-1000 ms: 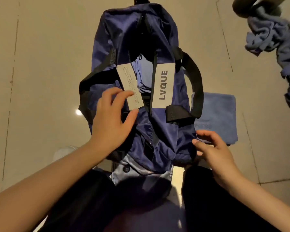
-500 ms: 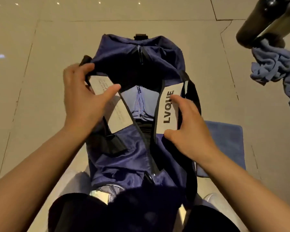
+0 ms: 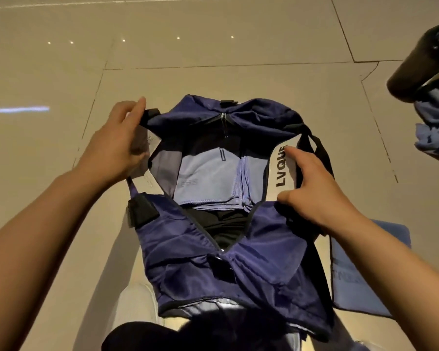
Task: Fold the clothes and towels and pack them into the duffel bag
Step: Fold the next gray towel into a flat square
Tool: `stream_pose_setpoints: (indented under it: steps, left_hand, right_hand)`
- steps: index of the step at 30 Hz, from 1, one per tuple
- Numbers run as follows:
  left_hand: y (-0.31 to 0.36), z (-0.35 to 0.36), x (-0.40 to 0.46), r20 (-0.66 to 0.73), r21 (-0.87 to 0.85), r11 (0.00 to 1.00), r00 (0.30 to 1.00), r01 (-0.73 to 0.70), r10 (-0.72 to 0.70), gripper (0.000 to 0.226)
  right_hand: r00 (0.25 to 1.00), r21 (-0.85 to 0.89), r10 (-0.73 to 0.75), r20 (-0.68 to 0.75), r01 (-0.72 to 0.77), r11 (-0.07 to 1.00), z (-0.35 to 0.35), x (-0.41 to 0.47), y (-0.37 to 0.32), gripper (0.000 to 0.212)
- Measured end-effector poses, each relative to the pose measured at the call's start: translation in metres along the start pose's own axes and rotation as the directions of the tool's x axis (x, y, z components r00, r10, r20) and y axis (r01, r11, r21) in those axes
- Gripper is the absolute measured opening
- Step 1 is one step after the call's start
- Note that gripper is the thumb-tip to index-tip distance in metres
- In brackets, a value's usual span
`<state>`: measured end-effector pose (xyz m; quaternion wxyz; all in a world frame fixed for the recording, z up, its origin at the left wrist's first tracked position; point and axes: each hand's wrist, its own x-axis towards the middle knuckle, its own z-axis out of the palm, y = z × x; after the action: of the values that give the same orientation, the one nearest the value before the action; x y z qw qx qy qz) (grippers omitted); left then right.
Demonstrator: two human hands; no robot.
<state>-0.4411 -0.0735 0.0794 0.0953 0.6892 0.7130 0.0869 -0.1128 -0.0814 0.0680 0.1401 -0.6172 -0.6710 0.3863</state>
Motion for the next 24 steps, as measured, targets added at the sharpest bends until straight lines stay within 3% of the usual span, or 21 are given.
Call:
stream_pose_setpoints:
  steps: [4, 6, 9, 12, 15, 17, 20, 23, 24]
  left_hand:
    - [0.017, 0.004, -0.019, -0.099, 0.008, 0.993, 0.989, 0.114, -0.113, 0.081]
    - [0.036, 0.009, -0.033, -0.178, 0.036, 0.994, 0.98, 0.101, -0.093, 0.075]
    - [0.072, 0.012, -0.046, -0.278, 0.08, 0.995, 0.958, -0.054, 0.075, 0.059]
    - [0.126, 0.018, -0.058, -0.268, -0.091, 0.96, 0.935, -0.264, 0.231, 0.04]
    - [0.191, 0.028, -0.082, -0.106, -0.327, 0.833, 0.893, -0.446, 0.437, 0.029]
    - [0.229, 0.038, -0.095, 0.04, -0.411, 0.775, 0.84, -0.48, 0.541, 0.024]
    - [0.273, 0.062, -0.108, 0.386, -0.558, 0.782, 0.748, -0.277, 0.54, 0.021]
    - [0.301, 0.106, -0.113, 0.658, -0.433, 0.87, 0.577, -0.235, 0.484, 0.035]
    - [0.307, 0.123, -0.113, 0.708, -0.389, 0.898, 0.558, -0.204, 0.433, 0.042]
  right_hand:
    - [1.0, 0.046, -0.022, -0.001, 0.022, 0.999, 0.008, -0.011, 0.004, 0.091]
    - [0.999, 0.093, -0.034, -0.014, 0.035, 0.995, 0.011, -0.024, 0.007, 0.086]
    - [0.992, 0.168, -0.056, -0.109, 0.074, 0.983, 0.009, -0.039, 0.015, 0.074]
    - [0.977, 0.22, -0.03, -0.209, 0.077, 0.972, 0.003, -0.06, 0.033, 0.059]
    - [0.956, 0.161, -0.025, -0.293, 0.075, 0.984, -0.001, -0.089, 0.072, 0.04]
    - [0.947, 0.087, 0.066, -0.314, -0.04, 0.995, -0.006, -0.107, 0.113, 0.03]
    - [0.917, -0.016, 0.232, -0.323, -0.251, 0.968, -0.02, -0.131, 0.174, 0.035]
    - [0.925, -0.057, 0.339, -0.172, -0.353, 0.934, -0.028, -0.14, 0.206, 0.059]
    - [0.934, -0.094, 0.339, -0.11, -0.35, 0.932, -0.028, -0.139, 0.21, 0.066]
